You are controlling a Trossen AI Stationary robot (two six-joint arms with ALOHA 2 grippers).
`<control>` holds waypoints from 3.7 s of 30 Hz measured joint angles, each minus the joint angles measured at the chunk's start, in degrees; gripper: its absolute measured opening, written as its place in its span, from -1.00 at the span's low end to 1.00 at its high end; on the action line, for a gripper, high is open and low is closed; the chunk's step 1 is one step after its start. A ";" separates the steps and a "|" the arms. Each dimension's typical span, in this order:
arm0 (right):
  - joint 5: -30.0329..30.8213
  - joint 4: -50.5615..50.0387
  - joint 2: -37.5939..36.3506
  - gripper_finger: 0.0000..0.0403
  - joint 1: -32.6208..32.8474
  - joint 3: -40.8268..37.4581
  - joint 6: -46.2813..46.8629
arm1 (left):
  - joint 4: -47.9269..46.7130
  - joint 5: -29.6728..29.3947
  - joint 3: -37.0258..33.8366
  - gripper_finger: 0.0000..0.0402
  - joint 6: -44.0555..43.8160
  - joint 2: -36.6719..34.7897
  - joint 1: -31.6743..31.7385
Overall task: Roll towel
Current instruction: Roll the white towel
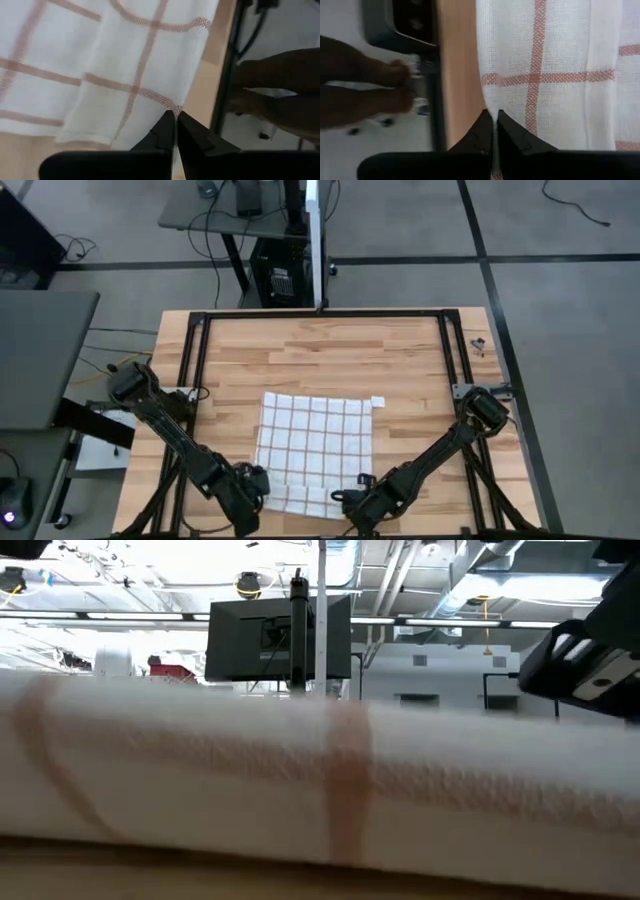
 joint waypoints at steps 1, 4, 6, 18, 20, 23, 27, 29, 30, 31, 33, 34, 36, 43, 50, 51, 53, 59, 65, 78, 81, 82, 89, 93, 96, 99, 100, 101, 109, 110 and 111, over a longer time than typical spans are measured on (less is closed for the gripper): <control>-0.57 1.78 -0.67 -1.00 -0.29 -1.04 1.29 | -0.63 -0.02 -0.33 -1.00 0.11 -1.00 0.47; -0.97 3.81 -3.47 -1.00 -1.14 -3.81 4.61 | -2.68 -0.14 -1.16 -1.00 1.42 -2.54 1.47; -0.78 4.10 -6.11 -1.00 -1.94 -5.95 5.73 | -4.71 -0.22 -1.31 -1.00 3.14 -2.75 2.12; -1.25 15.57 -13.26 -1.00 -6.41 -21.62 15.43 | -11.29 -5.38 -1.29 -1.00 12.16 -2.82 7.80; -1.12 15.88 -13.26 -1.00 -6.52 -22.38 15.59 | -11.46 -5.66 -1.29 -1.00 13.49 -2.73 8.09; -1.16 15.95 -13.26 -1.00 -7.67 -22.45 15.08 | -12.54 -5.62 -1.24 -1.00 13.89 -2.53 8.13; -1.16 16.61 -13.26 -1.00 -9.16 -22.45 13.75 | -14.63 -6.04 -1.26 -1.00 12.63 -1.10 7.88; -1.24 16.45 -13.26 -1.00 -9.91 -22.45 12.75 | -14.76 -6.34 -1.26 -1.00 12.10 -0.62 7.78; -1.25 16.37 -13.26 -1.00 -10.20 -22.46 12.23 | -14.88 -6.66 -1.26 -1.00 11.96 -0.43 7.75; -1.25 16.19 -13.26 -1.00 -10.47 -22.50 12.12 | -14.84 -6.72 -1.26 -1.00 11.64 -0.19 7.78; -1.33 15.87 -13.26 -1.00 -10.87 -22.50 12.06 | -14.88 -6.75 -1.26 -1.00 11.03 -0.13 8.08; -1.34 15.81 -13.26 -1.00 -10.91 -22.50 12.07 | -14.94 -6.88 -1.26 -1.00 10.67 -0.14 8.11; -1.32 15.67 -13.26 -0.99 -10.89 -22.50 12.04 | -15.01 -7.11 -1.26 -1.00 10.03 -0.15 8.09; -1.21 13.48 -13.30 -0.73 -11.44 -22.50 13.40 | -15.23 -8.99 -1.28 -0.94 9.79 -0.15 8.14; -3.28 13.47 -13.44 -0.34 -14.02 -22.50 10.49 | -17.36 -9.01 -0.50 -0.60 11.29 -0.19 8.57; -4.27 13.35 -13.65 -0.30 -14.45 -22.50 10.13 | -19.58 -9.07 0.35 -0.57 11.35 -0.19 8.74; -6.28 13.26 -14.39 -0.23 -15.46 -22.50 9.38 | -25.22 -10.01 2.62 -0.52 12.20 -0.19 9.22; -8.37 11.62 -20.39 -0.14 -16.97 -22.50 5.67 | -38.26 -15.68 11.05 -0.52 15.13 -0.26 9.34; 2.92 18.78 -25.62 -0.16 -11.56 -22.41 4.55 | -29.32 -15.85 13.82 -0.53 19.07 -0.30 4.75; 15.46 25.79 -11.51 -0.19 -3.13 -22.43 0.39 | -16.42 -14.50 0.42 -0.54 12.69 0.07 3.67; 15.56 24.24 -10.05 -0.24 -2.79 -21.93 0.79 | -16.23 -14.35 -1.15 -0.54 15.66 0.09 5.40; 15.69 23.12 -9.52 -0.25 -2.71 -21.93 0.75 | -16.07 -14.20 -1.48 -0.54 16.27 0.08 5.99; 15.81 14.27 -9.26 -0.33 -2.41 -21.65 -0.10 | -14.47 -13.37 -5.06 -0.54 15.94 0.07 8.35; 15.14 10.35 -12.10 -0.33 -2.54 -22.00 -1.87 | -18.85 -12.37 -2.51 -0.54 15.41 -1.40 9.41; 14.01 8.61 -16.57 -0.33 -3.26 -22.06 -2.43 | -21.76 -12.51 1.28 -0.54 16.52 -3.17 10.04; 13.25 8.34 -21.55 -0.33 -3.72 -21.93 -1.11 | -21.75 -12.62 4.49 -0.54 17.56 -4.95 10.72; 13.23 8.35 -22.75 -0.33 -3.74 -21.93 -0.60 | -21.03 -12.65 5.39 -0.54 17.72 -5.35 11.05; 13.26 8.14 -23.84 -0.33 -3.81 -21.95 -0.16 | -20.03 -12.68 6.07 -0.54 17.87 -5.60 11.49; 13.15 7.50 -29.29 -0.32 -8.21 -21.25 -8.04 | -15.80 -9.81 10.50 -0.50 30.75 -5.61 17.03; 12.54 5.71 -29.79 -0.29 -8.34 -20.00 -9.52 | -17.76 -8.34 12.08 -0.47 31.56 -5.61 17.54; 11.94 3.52 -30.17 -0.26 -7.96 -18.26 -10.98 | -19.58 -7.41 14.02 -0.44 32.16 -5.56 17.74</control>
